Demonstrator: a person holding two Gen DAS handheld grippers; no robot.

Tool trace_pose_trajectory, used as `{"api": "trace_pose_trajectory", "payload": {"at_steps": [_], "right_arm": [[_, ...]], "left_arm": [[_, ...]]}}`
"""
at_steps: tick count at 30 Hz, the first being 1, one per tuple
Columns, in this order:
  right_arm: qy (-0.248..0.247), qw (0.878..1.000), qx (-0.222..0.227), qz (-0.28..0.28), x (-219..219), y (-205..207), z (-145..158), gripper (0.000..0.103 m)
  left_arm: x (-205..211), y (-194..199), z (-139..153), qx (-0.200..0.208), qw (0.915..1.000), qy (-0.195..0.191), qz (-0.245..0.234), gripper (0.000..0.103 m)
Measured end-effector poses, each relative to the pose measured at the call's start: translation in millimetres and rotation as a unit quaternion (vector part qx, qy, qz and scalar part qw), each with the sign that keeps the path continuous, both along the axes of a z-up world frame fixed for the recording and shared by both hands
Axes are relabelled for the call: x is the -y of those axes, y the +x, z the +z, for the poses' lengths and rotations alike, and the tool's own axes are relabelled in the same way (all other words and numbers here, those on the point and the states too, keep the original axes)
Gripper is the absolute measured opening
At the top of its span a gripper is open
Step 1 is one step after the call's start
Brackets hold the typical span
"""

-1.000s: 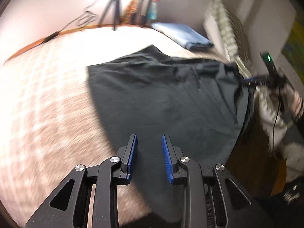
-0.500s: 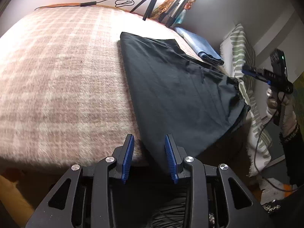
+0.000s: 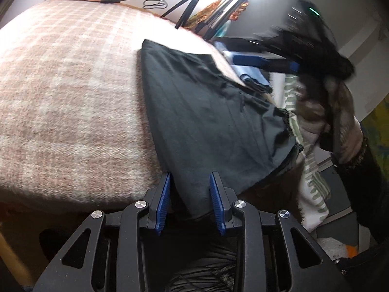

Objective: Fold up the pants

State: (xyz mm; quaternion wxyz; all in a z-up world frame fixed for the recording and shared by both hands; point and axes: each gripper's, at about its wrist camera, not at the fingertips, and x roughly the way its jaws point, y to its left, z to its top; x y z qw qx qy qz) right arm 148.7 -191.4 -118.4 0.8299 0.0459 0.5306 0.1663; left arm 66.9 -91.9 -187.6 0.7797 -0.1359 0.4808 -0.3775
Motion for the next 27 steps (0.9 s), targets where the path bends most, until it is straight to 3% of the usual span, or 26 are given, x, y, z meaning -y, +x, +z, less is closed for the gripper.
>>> {"api": "trace_pose_trajectory", "payload": {"at_steps": [4,8,15,17,22,25,27], "right_arm": [[-0.018,0.999,-0.049,0.011,-43.8,33.0,-21.1,0.066],[-0.086,0.993,-0.079,0.016,-81.3,59.8,-45.3,0.066],[-0.186,0.975,-0.122,0.022,-112.5,76.5,-79.0,0.063],[-0.188,0.974,-0.128,0.019,-113.6,77.2,-84.8,0.062],[-0.179,0.976,-0.122,0.010,-104.6,75.5,-81.0,0.023],[-0.141,0.982,-0.128,-0.003,-87.4,77.7,-77.2,0.009],[-0.118,0.985,-0.127,-0.008,-77.8,75.0,-74.3,0.006]], "left_arm": [[7.9,-5.7,9.4,0.028,0.9995,-0.002,-0.013,0.029],[14.8,-8.1,13.3,0.040,0.9990,-0.005,-0.021,0.025],[22.7,-11.7,14.6,0.052,0.9982,-0.002,-0.029,0.025],[21.3,-11.3,13.4,0.050,0.9984,-0.002,-0.024,0.025],[14.5,-6.1,8.8,0.027,0.9996,-0.009,-0.005,0.046],[14.7,-2.0,8.3,0.014,0.9998,-0.013,0.007,0.049],[13.8,2.0,7.4,0.003,0.9997,-0.015,0.017,0.049]]}}
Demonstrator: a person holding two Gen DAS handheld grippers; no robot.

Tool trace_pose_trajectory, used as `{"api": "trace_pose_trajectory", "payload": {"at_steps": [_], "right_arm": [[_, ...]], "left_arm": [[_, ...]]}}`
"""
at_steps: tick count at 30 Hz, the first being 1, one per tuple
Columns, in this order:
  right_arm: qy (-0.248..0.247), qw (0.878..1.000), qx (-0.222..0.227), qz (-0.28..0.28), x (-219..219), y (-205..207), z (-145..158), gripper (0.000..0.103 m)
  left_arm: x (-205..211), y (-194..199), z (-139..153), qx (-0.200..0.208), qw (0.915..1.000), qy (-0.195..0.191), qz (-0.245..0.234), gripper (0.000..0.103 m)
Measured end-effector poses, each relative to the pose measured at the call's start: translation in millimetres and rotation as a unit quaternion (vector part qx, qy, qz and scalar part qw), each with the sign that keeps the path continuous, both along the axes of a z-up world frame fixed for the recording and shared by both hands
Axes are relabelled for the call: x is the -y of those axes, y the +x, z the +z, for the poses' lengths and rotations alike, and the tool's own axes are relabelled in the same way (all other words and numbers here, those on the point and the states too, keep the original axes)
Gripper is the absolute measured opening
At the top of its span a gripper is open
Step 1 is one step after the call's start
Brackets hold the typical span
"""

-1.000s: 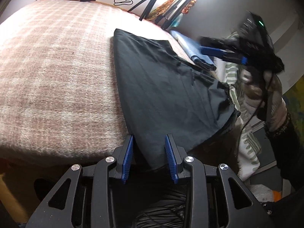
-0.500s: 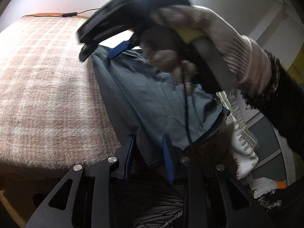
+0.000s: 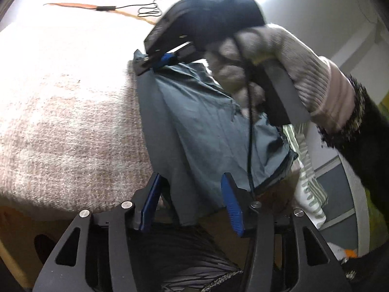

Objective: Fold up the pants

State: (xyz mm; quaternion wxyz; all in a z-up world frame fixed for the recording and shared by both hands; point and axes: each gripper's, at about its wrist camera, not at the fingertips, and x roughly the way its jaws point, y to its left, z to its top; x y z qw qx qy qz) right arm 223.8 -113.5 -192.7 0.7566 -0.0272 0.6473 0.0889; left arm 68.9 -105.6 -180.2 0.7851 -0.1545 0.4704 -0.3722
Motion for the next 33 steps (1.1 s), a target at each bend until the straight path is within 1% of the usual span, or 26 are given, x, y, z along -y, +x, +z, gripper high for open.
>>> {"api": "trace_pose_trajectory", "payload": {"at_steps": [2,3,4,5,6,7,8,9,10,11,14,18,20,21,22,23,24,26,27,28,32,33], "right_arm": [[0.014,1.000,0.005,-0.004,7.9,-3.8,3.4,0.004],[0.018,1.000,0.007,-0.006,9.6,-3.7,4.9,0.003],[0.025,1.000,0.010,-0.008,14.3,-4.4,7.9,0.003],[0.031,0.999,0.013,-0.009,16.8,-6.3,11.1,0.003],[0.037,0.999,0.017,-0.009,21.1,-8.1,14.4,0.002],[0.042,0.999,0.021,-0.009,22.1,-8.2,19.0,0.002],[0.050,0.998,0.027,-0.010,29.5,-7.5,24.5,0.002],[0.057,0.998,0.031,-0.012,33.8,-7.4,30.7,0.002],[0.063,0.997,0.033,-0.014,39.0,-5.1,39.8,0.001],[0.069,0.997,0.040,-0.016,41.1,-7.2,47.3,0.001],[0.083,0.995,0.054,-0.019,53.3,-11.1,62.2,0.000],[0.096,0.993,0.064,-0.023,63.8,-16.8,73.8,0.000],[0.100,0.993,0.062,-0.012,59.8,-16.6,74.1,0.006],[0.096,0.994,0.058,-0.012,61.4,-17.1,75.0,0.012],[0.091,0.994,0.053,-0.013,58.2,-16.1,72.2,0.033],[0.086,0.995,0.051,-0.012,57.0,-15.6,71.9,0.043],[0.080,0.996,0.050,-0.009,55.8,-16.1,71.8,0.049],[0.071,0.996,0.046,0.002,46.4,-14.7,67.8,0.049],[0.065,0.997,0.043,0.008,42.9,-14.5,65.8,0.051],[0.056,0.998,0.039,0.017,36.3,-13.3,63.7,0.053],[0.012,0.998,0.029,0.054,9.3,-15.3,55.6,0.056],[0.000,0.998,0.025,0.063,1.8,-16.3,53.3,0.059]], "left_arm": [[1.1,2.5,-1.2,-0.007,1.0000,-0.001,0.002,0.050],[1.5,3.8,-3.3,-0.008,0.9999,0.012,0.006,0.052],[3.0,5.4,-7.8,-0.014,0.9993,0.031,0.014,0.052],[1.3,6.5,-11.1,-0.020,0.9992,0.032,0.014,0.052],[-1.2,6.3,-11.2,-0.017,0.9995,0.019,0.019,0.052],[-2.6,7.0,-12.1,-0.023,0.9995,0.008,0.019,0.049],[-3.3,7.1,-12.6,-0.027,0.9995,-0.002,0.015,0.048],[-4.1,6.8,-12.4,-0.027,0.9995,-0.011,0.012,0.035],[-6.8,6.8,-11.5,-0.024,0.9996,-0.014,0.010,0.012],[-5.5,6.2,-9.8,-0.017,0.9998,-0.013,0.005,0.007],[-0.6,1.3,4.5,0.013,0.9994,-0.031,-0.012,0.006],[10.6,-2.9,26.3,0.049,0.9973,-0.039,-0.036,0.005],[18.9,-4.9,32.8,0.062,0.9960,-0.036,-0.052,0.005],[21.7,-5.5,34.1,0.065,0.9956,-0.036,-0.057,0.005],[27.4,-4.4,35.2,0.066,0.9954,-0.037,-0.059,0.005],[31.8,-4.6,35.1,0.067,0.9951,-0.039,-0.062,0.005],[33.1,-4.5,35.3,0.068,0.9949,-0.039,-0.063,0.005],[38.4,-5.2,34.0,0.069,0.9947,-0.040,-0.065,0.005],[39.5,-5.4,34.2,0.071,0.9946,-0.039,-0.064,0.005],[42.4,-6.5,32.6,0.072,0.9946,-0.039,-0.064,0.005],[43.5,-9.0,34.7,0.080,0.9941,-0.036,-0.064,0.005],[43.0,-9.2,34.4,0.080,0.9942,-0.037,-0.062,0.005]]}}
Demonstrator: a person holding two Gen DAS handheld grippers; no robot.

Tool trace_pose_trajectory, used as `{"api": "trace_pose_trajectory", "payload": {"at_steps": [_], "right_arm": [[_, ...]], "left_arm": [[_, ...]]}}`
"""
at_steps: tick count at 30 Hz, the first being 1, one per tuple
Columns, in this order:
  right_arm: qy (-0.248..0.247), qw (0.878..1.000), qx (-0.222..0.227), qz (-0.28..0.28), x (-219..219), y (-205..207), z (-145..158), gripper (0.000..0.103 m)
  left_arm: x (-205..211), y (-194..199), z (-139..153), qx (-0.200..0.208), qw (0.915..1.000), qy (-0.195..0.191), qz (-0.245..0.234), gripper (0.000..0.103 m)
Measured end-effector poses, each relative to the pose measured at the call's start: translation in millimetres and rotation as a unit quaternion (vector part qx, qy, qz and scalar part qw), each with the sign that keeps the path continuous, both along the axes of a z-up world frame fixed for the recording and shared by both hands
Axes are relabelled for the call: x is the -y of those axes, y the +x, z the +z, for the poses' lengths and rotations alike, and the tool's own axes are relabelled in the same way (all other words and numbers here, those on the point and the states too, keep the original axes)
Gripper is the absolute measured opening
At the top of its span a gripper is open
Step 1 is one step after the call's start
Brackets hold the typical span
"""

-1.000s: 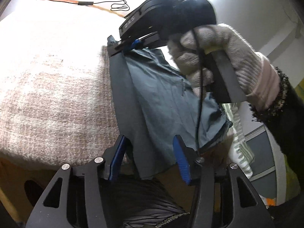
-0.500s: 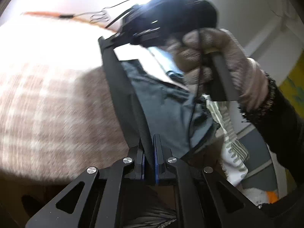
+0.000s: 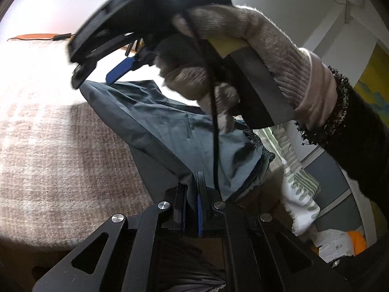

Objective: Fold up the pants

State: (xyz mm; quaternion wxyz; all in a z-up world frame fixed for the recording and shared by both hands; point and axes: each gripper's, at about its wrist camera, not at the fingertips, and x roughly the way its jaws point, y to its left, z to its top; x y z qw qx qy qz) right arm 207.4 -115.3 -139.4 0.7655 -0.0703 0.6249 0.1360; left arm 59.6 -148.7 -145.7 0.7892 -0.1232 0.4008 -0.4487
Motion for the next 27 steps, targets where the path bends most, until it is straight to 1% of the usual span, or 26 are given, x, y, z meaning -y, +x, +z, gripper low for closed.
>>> {"api": "trace_pose_trajectory", "payload": {"at_steps": [1,2,5,6,7,8,9,11,12,13,15,16,17,20,23,27], "right_arm": [[-0.021,1.000,-0.006,0.012,-9.4,-0.6,-4.4,0.062],[-0.037,0.999,-0.010,0.020,-14.8,-0.5,-8.3,0.062],[-0.112,0.992,-0.014,0.047,-31.7,-0.7,-27.3,0.059],[-0.137,0.989,-0.014,0.055,-35.4,0.1,-34.7,0.054],[-0.147,0.987,-0.015,0.057,-36.0,0.9,-38.2,0.040],[-0.156,0.986,-0.017,0.055,-33.5,2.7,-42.3,0.031],[-0.152,0.987,-0.021,0.048,-29.1,4.8,-43.9,0.020],[-0.120,0.992,-0.018,0.037,-18.4,6.6,-37.4,0.010],[-0.108,0.993,-0.011,0.034,-13.3,6.2,-31.7,0.003],[-0.099,0.995,-0.007,0.031,-8.7,7.3,-27.8,0.002],[-0.061,0.998,0.010,0.010,7.0,7.7,-10.8,0.001],[-0.025,0.999,0.021,-0.010,20.9,7.8,3.8,0.001],[-0.005,0.999,0.027,-0.022,28.7,7.2,12.3,0.001],[0.062,0.994,0.061,-0.062,60.1,-1.5,47.0,0.001],[0.100,0.986,0.095,-0.090,88.6,-15.3,70.6,0.000],[0.150,0.972,0.121,-0.134,131.0,-33.8,89.1,0.000]], "left_arm": [[-0.1,0.2,-0.1,0.000,1.0000,0.000,0.001,0.005],[-0.3,0.4,-0.6,-0.001,1.0000,-0.001,0.002,0.005],[-1.1,-0.2,-1.0,0.000,1.0000,-0.001,0.003,0.005],[-0.7,-0.9,-1.1,0.002,1.0000,-0.001,0.003,0.005],[-1.2,-1.2,-1.2,0.002,1.0000,0.000,0.003,0.005],[-1.7,-1.3,-0.9,0.002,1.0000,0.000,0.002,0.005],[-2.4,-1.1,-0.7,0.003,1.0000,0.001,0.002,0.005],[-5.4,0.4,0.4,0.004,1.0000,-0.001,0.004,0.005],[-6.9,1.4,1.2,0.004,1.0000,-0.003,0.004,0.005],[-8.5,2.7,2.8,0.003,1.0000,-0.005,0.003,0.005],[-7.4,3.7,7.9,0.007,0.9999,-0.008,-0.001,0.005],[-6.1,3.6,12.0,0.011,0.9999,-0.011,-0.005,0.005],[-4.2,3.8,16.1,0.015,0.9998,-0.014,-0.008,0.005],[-1.0,6.1,29.7,0.022,0.9991,-0.031,-0.018,0.005],[10.8,6.1,47.5,0.039,0.9976,-0.041,-0.039,0.005],[37.7,4.2,64.3,0.052,0.9943,-0.048,-0.079,0.005]]}}
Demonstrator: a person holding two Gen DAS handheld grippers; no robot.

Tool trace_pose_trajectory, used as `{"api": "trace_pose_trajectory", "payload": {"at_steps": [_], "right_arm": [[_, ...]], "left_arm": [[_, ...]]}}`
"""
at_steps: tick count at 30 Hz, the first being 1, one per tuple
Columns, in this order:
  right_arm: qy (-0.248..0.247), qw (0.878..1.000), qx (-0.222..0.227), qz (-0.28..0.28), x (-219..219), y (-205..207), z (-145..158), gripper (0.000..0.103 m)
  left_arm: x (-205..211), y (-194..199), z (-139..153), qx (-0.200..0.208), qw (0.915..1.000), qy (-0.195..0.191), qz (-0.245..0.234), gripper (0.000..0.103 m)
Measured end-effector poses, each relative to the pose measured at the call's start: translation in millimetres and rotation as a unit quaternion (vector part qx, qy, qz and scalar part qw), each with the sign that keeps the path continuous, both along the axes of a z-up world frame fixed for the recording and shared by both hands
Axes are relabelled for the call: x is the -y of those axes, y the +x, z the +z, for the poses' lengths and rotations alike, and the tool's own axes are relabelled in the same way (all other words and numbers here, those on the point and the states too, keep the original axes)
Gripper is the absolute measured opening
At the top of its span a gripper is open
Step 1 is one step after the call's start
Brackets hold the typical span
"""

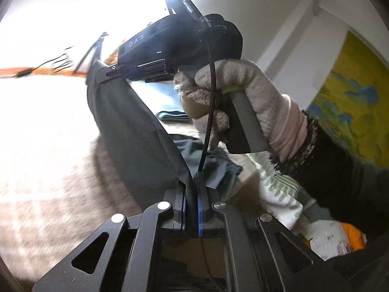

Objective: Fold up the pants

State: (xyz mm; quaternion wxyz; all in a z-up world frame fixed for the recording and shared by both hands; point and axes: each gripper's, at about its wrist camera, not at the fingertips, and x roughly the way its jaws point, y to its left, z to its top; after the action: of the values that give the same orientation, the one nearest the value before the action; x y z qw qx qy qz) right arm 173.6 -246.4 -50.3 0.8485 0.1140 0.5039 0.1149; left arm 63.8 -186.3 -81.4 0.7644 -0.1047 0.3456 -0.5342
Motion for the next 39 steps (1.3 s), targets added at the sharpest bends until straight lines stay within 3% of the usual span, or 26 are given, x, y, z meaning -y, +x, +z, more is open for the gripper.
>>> {"api": "trace_pose_trajectory", "payload": {"at_steps": [6,14,26,39], "right_arm": [[0.027,0.997,0.045,-0.058,65.9,-37.2,30.7,0.000],[0.029,0.989,0.059,-0.129,151.9,-79.7,34.9,0.000],[-0.005,0.979,0.020,-0.202,259.7,-117.9,-11.1,0.000],[-0.040,0.973,-0.014,-0.229,327.8,-135.4,-49.5,0.000]], "left_arm": [[47.6,-2.3,16.7,0.016,0.9982,-0.009,-0.058,0.005],[108.5,-11.8,14.8,0.019,0.9919,-0.002,-0.125,0.005],[178.7,-24.1,-4.6,0.004,0.9815,0.030,-0.189,0.005],[229.8,-35.8,-21.9,-0.005,0.9736,0.062,-0.219,0.005]]}}
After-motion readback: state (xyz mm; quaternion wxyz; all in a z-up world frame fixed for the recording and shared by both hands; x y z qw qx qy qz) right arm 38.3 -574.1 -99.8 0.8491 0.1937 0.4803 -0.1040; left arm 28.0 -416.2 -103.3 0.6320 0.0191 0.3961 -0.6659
